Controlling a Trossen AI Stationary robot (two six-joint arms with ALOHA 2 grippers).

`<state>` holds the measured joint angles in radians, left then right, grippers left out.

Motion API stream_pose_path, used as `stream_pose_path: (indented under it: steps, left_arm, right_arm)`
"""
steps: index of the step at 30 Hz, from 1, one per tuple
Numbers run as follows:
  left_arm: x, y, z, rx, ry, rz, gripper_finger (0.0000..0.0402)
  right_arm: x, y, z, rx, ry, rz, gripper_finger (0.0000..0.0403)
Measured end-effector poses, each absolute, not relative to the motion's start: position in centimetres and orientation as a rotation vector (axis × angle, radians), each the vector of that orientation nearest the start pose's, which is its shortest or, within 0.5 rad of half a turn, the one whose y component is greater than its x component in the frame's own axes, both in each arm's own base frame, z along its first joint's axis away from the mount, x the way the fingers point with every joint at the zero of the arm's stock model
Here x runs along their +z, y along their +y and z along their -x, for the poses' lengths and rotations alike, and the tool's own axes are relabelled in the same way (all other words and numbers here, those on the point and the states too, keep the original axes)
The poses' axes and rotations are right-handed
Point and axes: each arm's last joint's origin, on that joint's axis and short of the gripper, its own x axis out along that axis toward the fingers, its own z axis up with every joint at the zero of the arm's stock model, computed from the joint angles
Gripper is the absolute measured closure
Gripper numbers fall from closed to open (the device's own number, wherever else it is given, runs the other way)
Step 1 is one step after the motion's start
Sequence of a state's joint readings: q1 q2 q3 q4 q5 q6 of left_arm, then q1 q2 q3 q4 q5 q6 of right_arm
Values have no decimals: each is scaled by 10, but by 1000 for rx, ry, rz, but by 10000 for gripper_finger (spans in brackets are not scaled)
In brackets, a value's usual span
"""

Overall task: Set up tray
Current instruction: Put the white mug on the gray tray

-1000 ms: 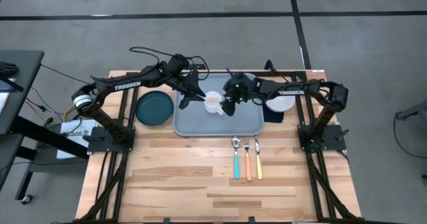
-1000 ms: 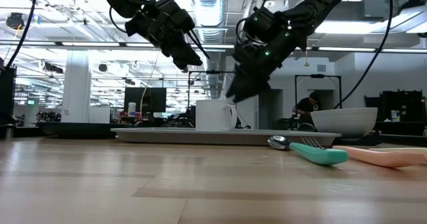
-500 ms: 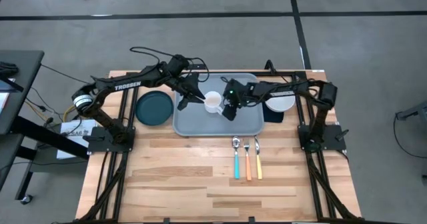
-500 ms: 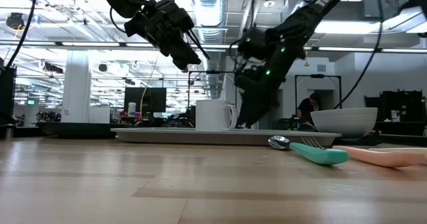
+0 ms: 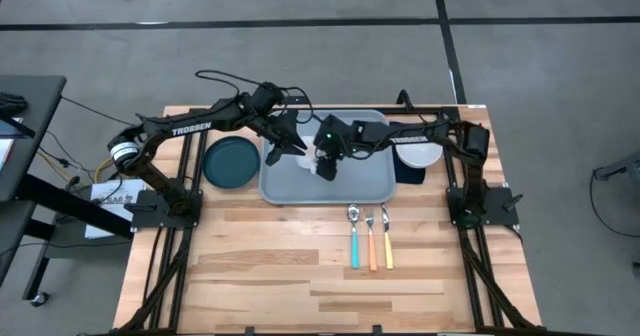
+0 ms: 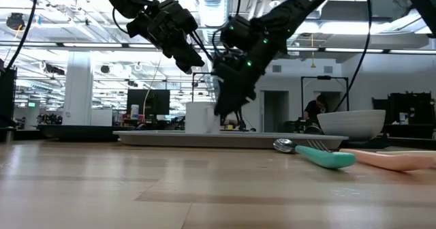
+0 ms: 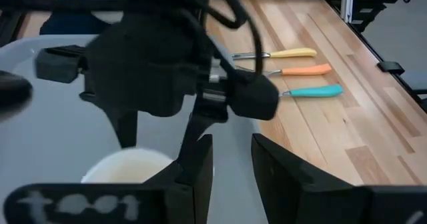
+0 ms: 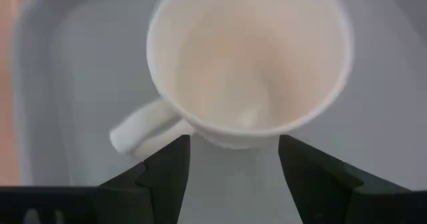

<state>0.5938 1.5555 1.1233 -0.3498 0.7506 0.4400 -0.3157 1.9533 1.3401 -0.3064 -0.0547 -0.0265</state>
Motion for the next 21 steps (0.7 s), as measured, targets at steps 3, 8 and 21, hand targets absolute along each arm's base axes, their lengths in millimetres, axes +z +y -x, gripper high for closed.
stream_pose_path:
  steps: [3,8,21]
  left_arm:
    - [257,166,-282,-275,560,62,310]
    - [257,166,-282,-276,560,62,310]
    - [257,167,-282,-268,563,68,310]
  right_arm:
    - [186,-131,-396,-232,868,-136,182]
    - [189,-134,-398,-220,829,-140,182]
    - [163,-157,-422,-235,794,-162,186]
